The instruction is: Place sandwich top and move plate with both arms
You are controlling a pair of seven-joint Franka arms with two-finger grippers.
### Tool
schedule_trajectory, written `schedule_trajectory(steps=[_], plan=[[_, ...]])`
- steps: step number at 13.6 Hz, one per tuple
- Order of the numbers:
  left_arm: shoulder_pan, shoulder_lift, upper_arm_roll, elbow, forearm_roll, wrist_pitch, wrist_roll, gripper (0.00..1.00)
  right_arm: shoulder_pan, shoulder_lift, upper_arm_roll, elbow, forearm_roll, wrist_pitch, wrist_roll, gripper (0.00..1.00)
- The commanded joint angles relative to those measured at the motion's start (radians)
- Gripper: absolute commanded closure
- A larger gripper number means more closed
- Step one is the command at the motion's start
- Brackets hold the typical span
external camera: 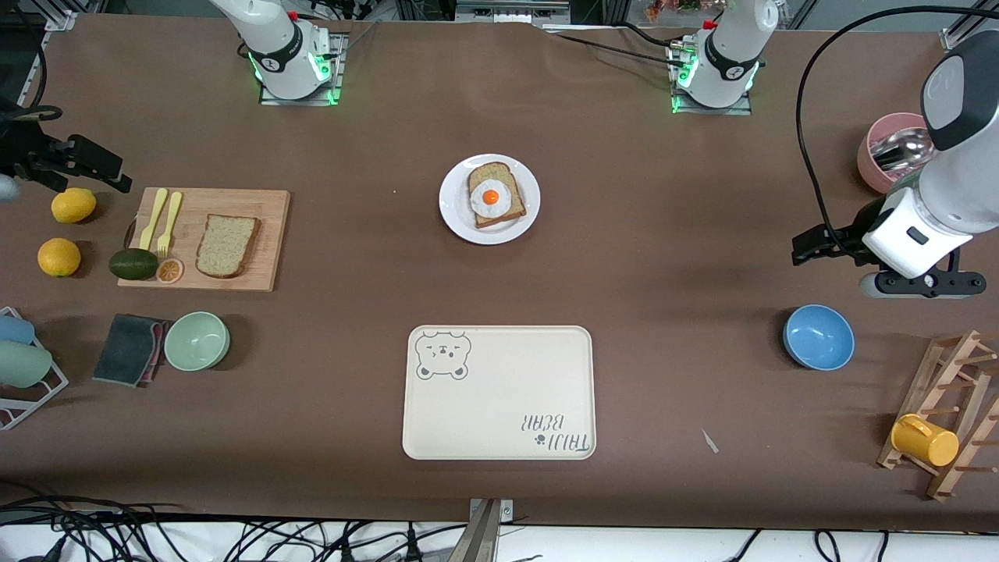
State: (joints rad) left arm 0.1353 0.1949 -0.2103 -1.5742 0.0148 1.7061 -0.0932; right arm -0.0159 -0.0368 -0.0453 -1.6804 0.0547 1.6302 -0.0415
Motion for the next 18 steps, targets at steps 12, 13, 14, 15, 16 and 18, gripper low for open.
schedule_trajectory(steps=[12, 13, 14, 15, 16, 18], plan=[[-0.006, 0.005, -0.003, 0.003, -0.019, -0.005, 0.009, 0.0, -0.009, -0.017, 0.005, -0.013, 0.001, -0.007, -0.012, 0.0], [-0.006, 0.005, -0.003, 0.006, -0.019, -0.005, -0.002, 0.0, -0.009, -0.017, 0.005, -0.013, 0.001, -0.007, -0.011, 0.0], [-0.006, 0.003, -0.004, 0.007, -0.019, -0.005, -0.002, 0.0, -0.009, -0.014, 0.005, -0.015, -0.001, -0.007, -0.011, 0.0], [-0.006, 0.003, -0.004, 0.013, -0.019, -0.005, -0.002, 0.0, -0.009, -0.012, 0.004, -0.021, -0.001, -0.006, -0.002, 0.0], [-0.006, 0.001, -0.004, 0.011, -0.019, -0.006, -0.002, 0.0, -0.009, 0.0, 0.004, -0.021, -0.001, -0.007, 0.002, 0.0], [-0.005, 0.001, -0.004, 0.007, -0.019, -0.006, -0.002, 0.0, -0.009, 0.033, 0.002, -0.025, -0.006, -0.006, 0.008, 0.0]])
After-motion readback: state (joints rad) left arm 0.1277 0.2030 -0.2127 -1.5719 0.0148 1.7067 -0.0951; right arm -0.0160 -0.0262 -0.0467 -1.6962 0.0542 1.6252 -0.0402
